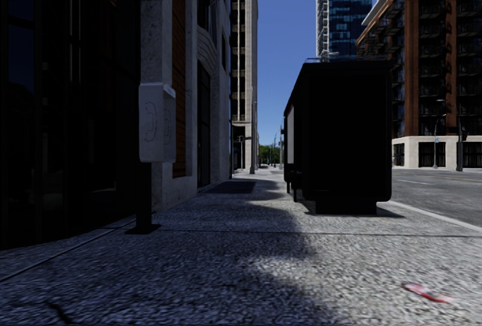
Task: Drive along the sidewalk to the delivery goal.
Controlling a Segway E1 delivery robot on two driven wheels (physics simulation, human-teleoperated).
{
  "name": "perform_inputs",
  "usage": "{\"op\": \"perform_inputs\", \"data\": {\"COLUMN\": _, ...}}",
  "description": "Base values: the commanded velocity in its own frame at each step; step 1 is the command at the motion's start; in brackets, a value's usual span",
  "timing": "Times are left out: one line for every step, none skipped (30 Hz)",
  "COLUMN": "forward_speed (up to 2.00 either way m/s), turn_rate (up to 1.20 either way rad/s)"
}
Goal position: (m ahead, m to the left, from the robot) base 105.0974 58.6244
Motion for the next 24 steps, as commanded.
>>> {"op": "perform_inputs", "data": {"forward_speed": 2.0, "turn_rate": 0.0}}
{"op": "perform_inputs", "data": {"forward_speed": 2.0, "turn_rate": 0.0}}
{"op": "perform_inputs", "data": {"forward_speed": 2.0, "turn_rate": 0.0}}
{"op": "perform_inputs", "data": {"forward_speed": 2.0, "turn_rate": 0.0}}
{"op": "perform_inputs", "data": {"forward_speed": 2.0, "turn_rate": 0.0}}
{"op": "perform_inputs", "data": {"forward_speed": 2.0, "turn_rate": 0.0}}
{"op": "perform_inputs", "data": {"forward_speed": 2.0, "turn_rate": 0.0}}
{"op": "perform_inputs", "data": {"forward_speed": 2.0, "turn_rate": 0.0}}
{"op": "perform_inputs", "data": {"forward_speed": 2.0, "turn_rate": 0.0}}
{"op": "perform_inputs", "data": {"forward_speed": 2.0, "turn_rate": 0.0}}
{"op": "perform_inputs", "data": {"forward_speed": 2.0, "turn_rate": 0.0}}
{"op": "perform_inputs", "data": {"forward_speed": 2.0, "turn_rate": 0.0}}
{"op": "perform_inputs", "data": {"forward_speed": 2.0, "turn_rate": 0.0}}
{"op": "perform_inputs", "data": {"forward_speed": 2.0, "turn_rate": 0.0}}
{"op": "perform_inputs", "data": {"forward_speed": 2.0, "turn_rate": 0.0}}
{"op": "perform_inputs", "data": {"forward_speed": 2.0, "turn_rate": 0.0}}
{"op": "perform_inputs", "data": {"forward_speed": 2.0, "turn_rate": 0.0}}
{"op": "perform_inputs", "data": {"forward_speed": 2.0, "turn_rate": 0.0}}
{"op": "perform_inputs", "data": {"forward_speed": 2.0, "turn_rate": 0.0}}
{"op": "perform_inputs", "data": {"forward_speed": 2.0, "turn_rate": 0.0}}
{"op": "perform_inputs", "data": {"forward_speed": 2.0, "turn_rate": 0.0}}
{"op": "perform_inputs", "data": {"forward_speed": 2.0, "turn_rate": 0.0}}
{"op": "perform_inputs", "data": {"forward_speed": 2.0, "turn_rate": 0.0}}
{"op": "perform_inputs", "data": {"forward_speed": 2.0, "turn_rate": 0.0}}
